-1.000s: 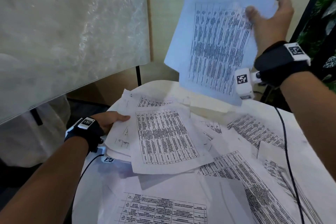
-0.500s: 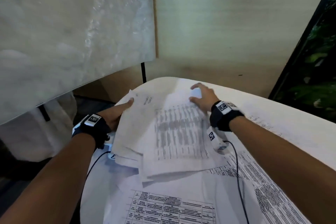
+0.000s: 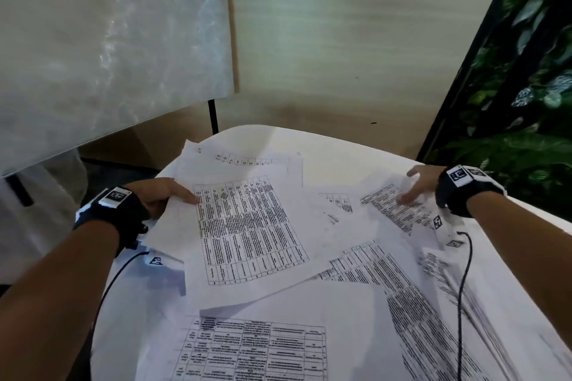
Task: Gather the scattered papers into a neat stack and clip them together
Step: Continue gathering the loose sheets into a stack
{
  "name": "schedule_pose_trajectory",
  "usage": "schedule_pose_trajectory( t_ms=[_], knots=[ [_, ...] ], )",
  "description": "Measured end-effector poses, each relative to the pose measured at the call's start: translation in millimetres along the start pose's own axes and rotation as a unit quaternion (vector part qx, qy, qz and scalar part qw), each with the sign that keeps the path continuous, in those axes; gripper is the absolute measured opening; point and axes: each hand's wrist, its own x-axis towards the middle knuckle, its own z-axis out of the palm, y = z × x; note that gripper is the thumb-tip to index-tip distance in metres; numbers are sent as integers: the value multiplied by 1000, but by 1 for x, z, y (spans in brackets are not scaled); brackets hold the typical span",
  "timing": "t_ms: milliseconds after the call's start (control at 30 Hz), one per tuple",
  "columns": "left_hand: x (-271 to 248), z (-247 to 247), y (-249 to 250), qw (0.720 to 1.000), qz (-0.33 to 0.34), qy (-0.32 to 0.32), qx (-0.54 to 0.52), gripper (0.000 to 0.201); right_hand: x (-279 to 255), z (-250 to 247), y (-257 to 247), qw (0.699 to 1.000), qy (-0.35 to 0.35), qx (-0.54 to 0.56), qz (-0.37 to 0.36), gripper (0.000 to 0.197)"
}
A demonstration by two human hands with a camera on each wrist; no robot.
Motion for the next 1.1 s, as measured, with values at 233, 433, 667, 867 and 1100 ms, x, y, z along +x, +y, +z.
schedule_pose_trajectory(
  t_ms=[233,433,667,867,1100],
  knots=[
    [5,2,0,999,-13,49,11,28,-8,5,5,999,24,-15,-20,113],
    [2,0,0,999,-18,46,23,58,-7,5,5,1000,-2,-8,-17,90],
    [3,-1,-1,999,8,28,15,94,-42,-61,-61,958,259,-11,-124,60],
    [1,5,0,998,8,58,-15,61,-140,-131,-155,799,477,-94,-354,23],
    [2,-2,-3,994,17,101,-44,65,-156,-151,-212,826,379,-116,-401,65]
  ],
)
